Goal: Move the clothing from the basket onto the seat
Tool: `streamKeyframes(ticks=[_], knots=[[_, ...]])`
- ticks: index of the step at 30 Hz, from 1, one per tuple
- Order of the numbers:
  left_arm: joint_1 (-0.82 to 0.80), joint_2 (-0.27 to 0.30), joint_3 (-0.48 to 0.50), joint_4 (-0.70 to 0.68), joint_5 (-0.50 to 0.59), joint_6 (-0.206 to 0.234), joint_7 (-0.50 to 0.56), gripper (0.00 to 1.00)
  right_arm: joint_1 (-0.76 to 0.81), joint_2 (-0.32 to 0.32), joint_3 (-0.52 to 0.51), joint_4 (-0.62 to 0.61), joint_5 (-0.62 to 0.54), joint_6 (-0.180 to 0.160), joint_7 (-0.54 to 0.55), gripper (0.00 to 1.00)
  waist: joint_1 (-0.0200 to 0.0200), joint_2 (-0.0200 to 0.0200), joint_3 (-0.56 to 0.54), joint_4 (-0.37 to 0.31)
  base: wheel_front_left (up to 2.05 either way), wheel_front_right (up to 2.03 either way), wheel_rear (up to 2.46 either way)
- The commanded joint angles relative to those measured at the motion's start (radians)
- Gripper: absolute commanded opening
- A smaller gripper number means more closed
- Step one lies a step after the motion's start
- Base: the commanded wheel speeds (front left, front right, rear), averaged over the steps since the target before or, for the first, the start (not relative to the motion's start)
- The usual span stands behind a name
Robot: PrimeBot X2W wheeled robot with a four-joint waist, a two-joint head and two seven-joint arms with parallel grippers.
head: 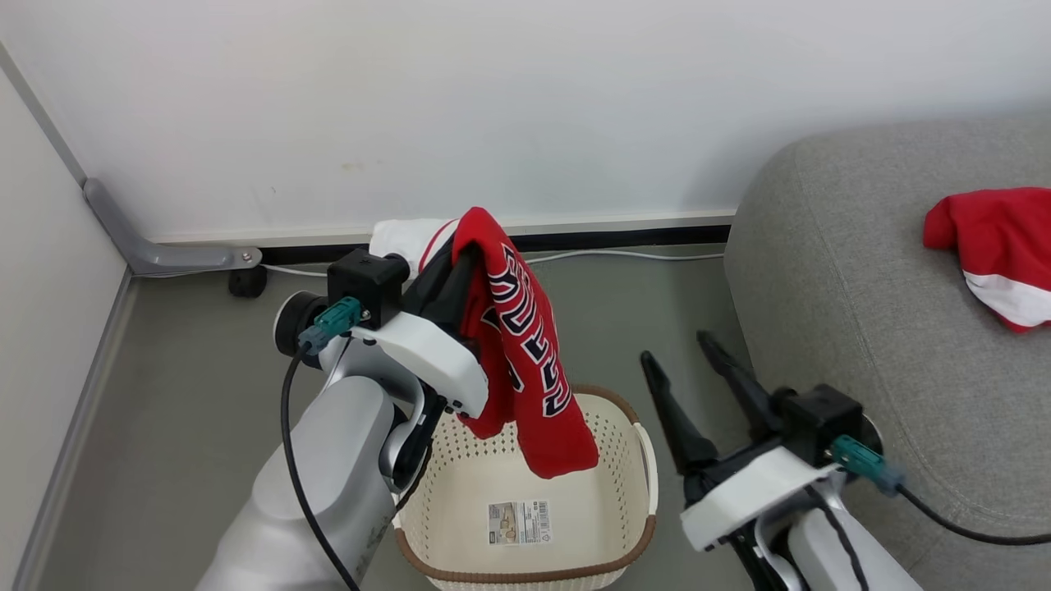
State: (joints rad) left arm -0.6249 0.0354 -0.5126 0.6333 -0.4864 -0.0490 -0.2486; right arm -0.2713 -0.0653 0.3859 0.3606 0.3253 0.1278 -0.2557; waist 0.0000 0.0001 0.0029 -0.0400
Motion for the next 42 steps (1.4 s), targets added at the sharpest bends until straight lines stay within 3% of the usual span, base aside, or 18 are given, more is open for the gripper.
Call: streamKeyframes(ticks=[1, 9, 16, 20, 28, 34, 42], knots=[[-0.057, 0.015, 0.017, -0.026, -0.008, 0.009, -0.013, 0.00, -0.051, 0.007, 0.056, -0.037, 0.014, 0.003, -0.006, 1.00, 0.0000, -0.0001, 0.001, -0.002, 0.00, 0.00, 0.00], [-0.074, 0.015, -0.027, -0.041, -0.034, 0.019, -0.013, 0.00, -0.194, 0.010, 0.267, 0.024, 0.023, 0.003, -0.006, 1.00, 0.0000, -0.0001, 0.012, 0.006, 0.00, 0.00, 0.00], [-0.093, 0.015, -0.085, -0.063, -0.075, 0.029, -0.013, 0.00, -0.284, 0.014, 0.308, 0.220, -0.007, 0.003, -0.006, 1.00, 0.0000, -0.0001, 0.025, 0.047, 0.00, 0.00, 0.00], [-0.099, 0.015, -0.121, -0.077, -0.102, 0.038, -0.013, 0.00, -0.311, 0.015, 0.343, 0.280, 0.033, 0.003, -0.006, 1.00, 0.0000, -0.0001, 0.031, 0.072, 0.00, 0.00, 0.00], [-0.105, 0.015, -0.183, -0.102, -0.142, 0.060, -0.013, 0.00, -0.335, 0.015, 0.419, 0.250, 0.136, 0.003, -0.006, 1.00, 0.0000, -0.0001, 0.044, 0.106, 0.00, 0.00, 0.00], [-0.105, 0.015, -0.208, -0.108, -0.155, 0.067, -0.013, 0.00, -0.339, 0.015, 0.430, 0.241, 0.146, 0.003, -0.006, 1.00, 0.0000, -0.0001, 0.049, 0.118, 0.00, 0.00, 0.00], [-0.103, 0.015, -0.239, -0.132, -0.172, 0.070, -0.013, 0.00, -0.345, 0.015, 0.371, 0.325, 0.136, 0.003, -0.006, 1.00, 0.0000, -0.0001, 0.044, 0.137, 0.00, 0.00, 0.00]])
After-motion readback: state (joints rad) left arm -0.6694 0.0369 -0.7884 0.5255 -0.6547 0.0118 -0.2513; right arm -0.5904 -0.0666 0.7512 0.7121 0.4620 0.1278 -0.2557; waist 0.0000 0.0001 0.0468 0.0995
